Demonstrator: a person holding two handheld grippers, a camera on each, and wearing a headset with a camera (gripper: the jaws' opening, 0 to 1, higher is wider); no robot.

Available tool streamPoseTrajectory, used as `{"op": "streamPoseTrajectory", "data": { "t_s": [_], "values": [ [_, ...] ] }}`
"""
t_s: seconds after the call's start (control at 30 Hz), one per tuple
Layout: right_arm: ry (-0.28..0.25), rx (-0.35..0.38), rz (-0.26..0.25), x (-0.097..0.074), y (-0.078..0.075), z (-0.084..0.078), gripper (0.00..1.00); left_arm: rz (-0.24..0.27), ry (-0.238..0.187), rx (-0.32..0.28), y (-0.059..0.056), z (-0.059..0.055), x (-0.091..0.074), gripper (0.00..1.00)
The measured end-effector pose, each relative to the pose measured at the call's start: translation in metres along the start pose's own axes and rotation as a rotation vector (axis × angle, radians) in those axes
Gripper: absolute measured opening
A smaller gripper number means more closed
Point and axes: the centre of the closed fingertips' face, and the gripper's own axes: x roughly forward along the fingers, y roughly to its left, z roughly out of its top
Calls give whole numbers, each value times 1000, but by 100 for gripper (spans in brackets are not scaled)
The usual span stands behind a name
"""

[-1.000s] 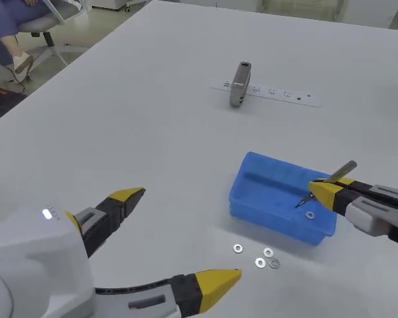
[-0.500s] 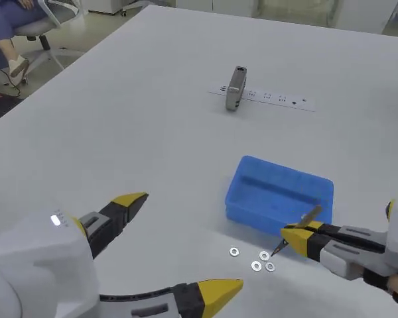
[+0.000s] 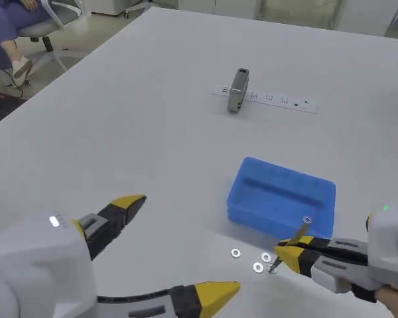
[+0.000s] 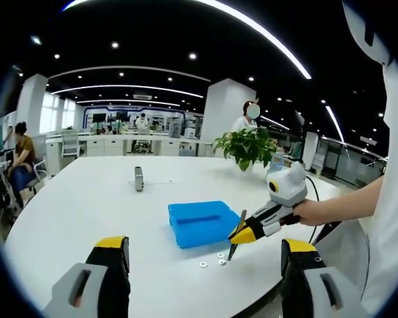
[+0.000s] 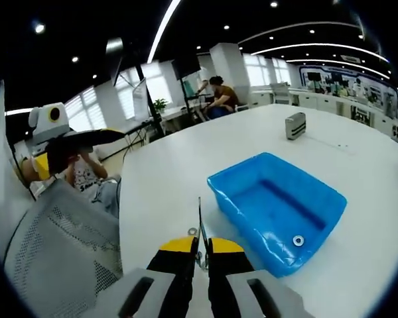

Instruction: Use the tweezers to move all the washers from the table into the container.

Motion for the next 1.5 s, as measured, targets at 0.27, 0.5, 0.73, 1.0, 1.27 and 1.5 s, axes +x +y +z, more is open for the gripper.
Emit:
{"op": "streamPoseTrajectory", "data": {
  "t_s": [0.27,0.5,0.73,1.0,1.27,1.5],
  "values": [
    [73,-204,17,4,14,-3,3,-13,4,3,-3,0,3,97],
    [94,-243,6,6,12,-2,2,-12,1,0,-3,0,2,97],
    [50,-199,-21,-2,6,13,1,-5,-10,-3,-1,1,-1,97],
    [-69,-169,-49,-26,-2,62,1,-6,-14,-4,-1,2,-1,97],
    [-156,-101,-122,-32,-34,92,1,-3,-15,-3,-1,2,-2,97],
    [-124,-58,-160,-17,-63,90,1,0,-9,0,1,1,-3,96]
  ]
}}
